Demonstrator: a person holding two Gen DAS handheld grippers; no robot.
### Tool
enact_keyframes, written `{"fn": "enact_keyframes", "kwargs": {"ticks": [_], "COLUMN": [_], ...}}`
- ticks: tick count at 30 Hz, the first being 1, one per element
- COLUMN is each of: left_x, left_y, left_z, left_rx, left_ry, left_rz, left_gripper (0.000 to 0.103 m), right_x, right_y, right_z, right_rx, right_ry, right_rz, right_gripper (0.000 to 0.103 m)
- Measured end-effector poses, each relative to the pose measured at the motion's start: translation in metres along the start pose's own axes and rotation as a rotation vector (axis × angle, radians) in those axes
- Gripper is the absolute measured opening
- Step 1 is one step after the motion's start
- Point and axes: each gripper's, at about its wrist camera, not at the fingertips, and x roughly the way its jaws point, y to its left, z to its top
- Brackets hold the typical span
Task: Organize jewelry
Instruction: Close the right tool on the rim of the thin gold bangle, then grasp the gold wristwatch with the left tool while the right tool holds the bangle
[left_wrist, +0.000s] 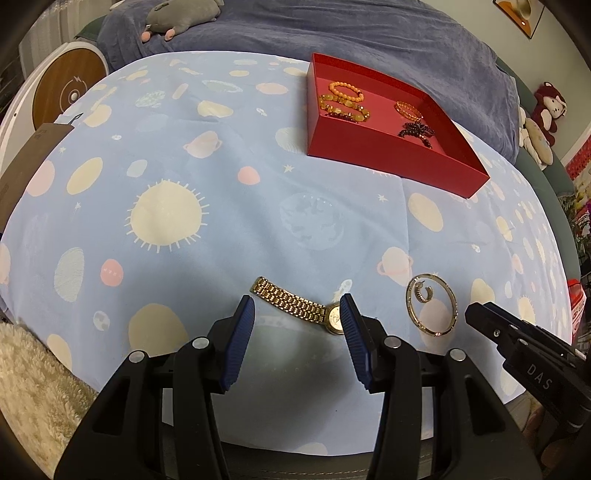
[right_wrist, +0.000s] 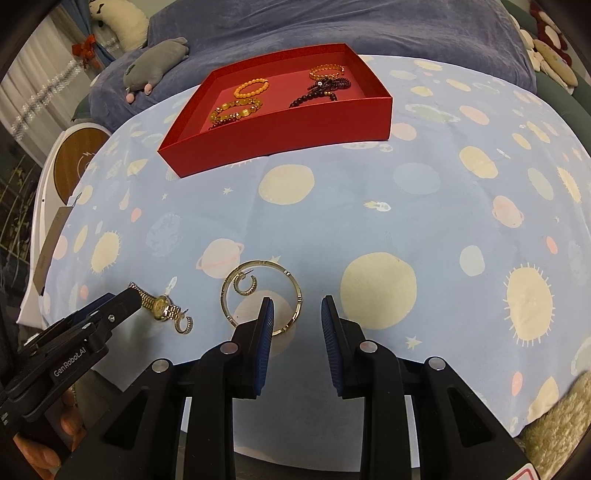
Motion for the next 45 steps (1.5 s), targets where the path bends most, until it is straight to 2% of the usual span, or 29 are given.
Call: {"fn": "enact_keyframes", "kwargs": {"ticks": [13,16,20,22,30,37,41,45], "left_x": [0.003,0.005,0.006,0.006,0.004,0.012,0.019,0.021], "left_y": [0.01,0.011,0.011,0.011,0.009,-0.008,-0.017,-0.026], "left_z": [-0.01,-0.011,-0.012,-0.013,-0.007,-0.003,-0.002,-0.007], "left_rx": [-0.018,-0.021,-0.023,-0.025,-0.054,-0.08,-0.067,0.029], "left_ry": [0.014,0.022,0.02,0.018,0.019,0.025,0.016,0.0], "left_rz": [-0.009,-0.012,-0.016,-0.019,-0.033,-0.037,0.009,0.065], "left_gripper": [0.046,0.047,0.048,0.053,0.054,0.067,0.067,0.064], "right_x": [0.019,0.022,0.023,0.022,0.012,0.006,0.006,0.006], "right_y": [0.011,0.012,0.007,0.002,-0.02,-0.029,-0.03,-0.03], "right_z": [0.0,-0.002,-0.002,-0.002,-0.011,-0.023,-0.025,-0.025], "right_rx": [-0.04,-0.056,-0.069,-0.057,-0.004,0.019,0.025,0.025], "right_ry": [0.024,0.028,0.019,0.017,0.003,-0.007,-0.012,-0.013], "right_rz": [-0.021,-0.035,-0.054,-0.057,-0.078,-0.072,-0.063,-0.059], "right_gripper": [0.026,0.021,0.007,0.004,0.003,0.003,0.003,0.003]}}
